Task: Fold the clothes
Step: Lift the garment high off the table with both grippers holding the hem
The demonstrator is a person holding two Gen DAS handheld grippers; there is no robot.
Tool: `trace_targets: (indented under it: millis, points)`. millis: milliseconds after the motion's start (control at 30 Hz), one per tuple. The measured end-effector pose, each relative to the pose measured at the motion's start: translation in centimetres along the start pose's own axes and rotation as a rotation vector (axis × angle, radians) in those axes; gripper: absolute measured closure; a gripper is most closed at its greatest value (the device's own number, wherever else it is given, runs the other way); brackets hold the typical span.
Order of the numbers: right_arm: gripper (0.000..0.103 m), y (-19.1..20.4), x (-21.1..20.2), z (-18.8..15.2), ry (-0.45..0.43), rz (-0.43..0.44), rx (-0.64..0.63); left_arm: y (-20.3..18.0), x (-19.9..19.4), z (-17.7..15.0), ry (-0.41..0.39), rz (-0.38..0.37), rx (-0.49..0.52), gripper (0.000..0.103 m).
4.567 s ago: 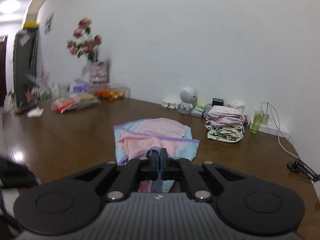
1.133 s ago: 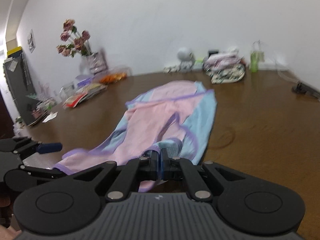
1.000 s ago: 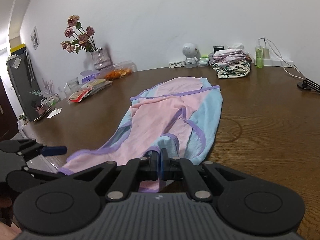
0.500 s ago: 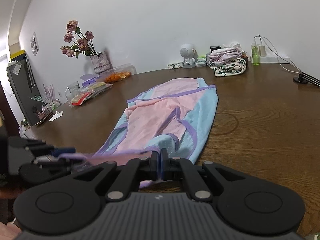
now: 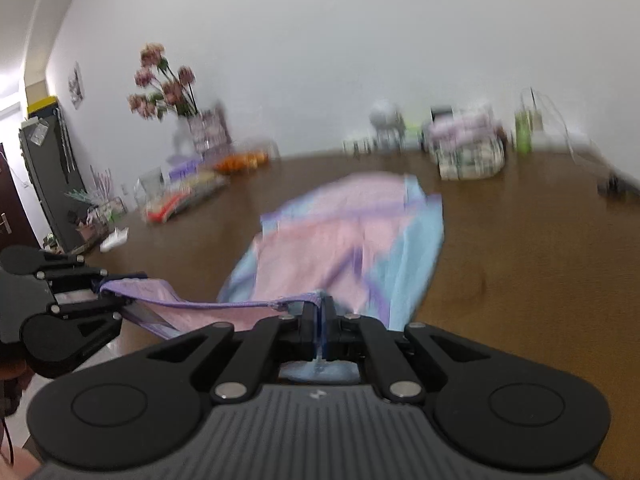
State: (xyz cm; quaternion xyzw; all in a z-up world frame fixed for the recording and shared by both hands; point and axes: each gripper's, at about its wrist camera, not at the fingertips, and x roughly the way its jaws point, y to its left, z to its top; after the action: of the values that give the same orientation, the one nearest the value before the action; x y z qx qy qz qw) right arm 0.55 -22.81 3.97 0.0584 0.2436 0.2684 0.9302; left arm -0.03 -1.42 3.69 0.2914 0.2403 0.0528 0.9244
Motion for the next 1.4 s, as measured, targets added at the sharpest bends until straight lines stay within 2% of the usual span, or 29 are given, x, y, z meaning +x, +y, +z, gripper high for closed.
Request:
trace_targets:
  millis: [67, 133, 233, 367, 433, 533, 733, 867, 1033, 1200, 1400]
  points:
    - [0.102, 0.0, 0.2, 3.9, -0.047, 0.008, -0.020, 2.4, 0.6, 3.4, -0.071, 0.044, 0.040, 0.101]
    - [0.102, 0.0, 0.7, 9.6, -0.090, -0.004, -0.025, 5.2, 1.5, 7.9, -0.121, 0.087, 0.080, 0.101]
    - [0.102, 0.5, 1.0, 18.0, -0.152, -0.041, -0.022, 9.5, 2.6, 15.1, -0.149, 0.133, 0.124, 0.101]
    - [0.102, 3.2, -1.2, 28.5, -0.284, -0.105, -0.059, 16.0, 1.9, 23.4, -0.164, 0.177, 0.073, 0.101]
    - [0.102, 5.3, -2.9, 31.9, -0.362, -0.155, -0.114, 18.5, -0.1, 26.4, -0.205, 0.200, 0.039, 0.101]
    - [0.102, 7.9, -5.2, 35.4, -0.440, -0.208, -0.164, 20.5, -3.4, 29.5, -0.273, 0.285, 0.044, 0.101]
    - [0.102, 10.7, -8.5, 38.3, -0.490, -0.221, -0.163, 21.6, -8.0, 32.2, -0.351, 0.447, 0.113, 0.101]
    - [0.102, 11.7, -9.0, 38.5, -0.476, -0.214, -0.151, 21.4, -8.4, 32.0, -0.355, 0.495, 0.148, 0.101]
    - [0.102, 12.0, -7.8, 38.3, -0.432, -0.183, -0.124, 21.2, -6.8, 31.2, -0.332, 0.435, 0.156, 0.101]
    - [0.102, 11.2, -4.2, 38.3, -0.376, -0.189, -0.119, 21.6, -4.3, 30.9, -0.322, 0.400, 0.134, 0.101]
    - [0.102, 8.8, 0.2, 35.8, -0.253, -0.074, -0.099, 20.4, -3.6, 30.8, -0.354, 0.364, 0.152, 0.101]
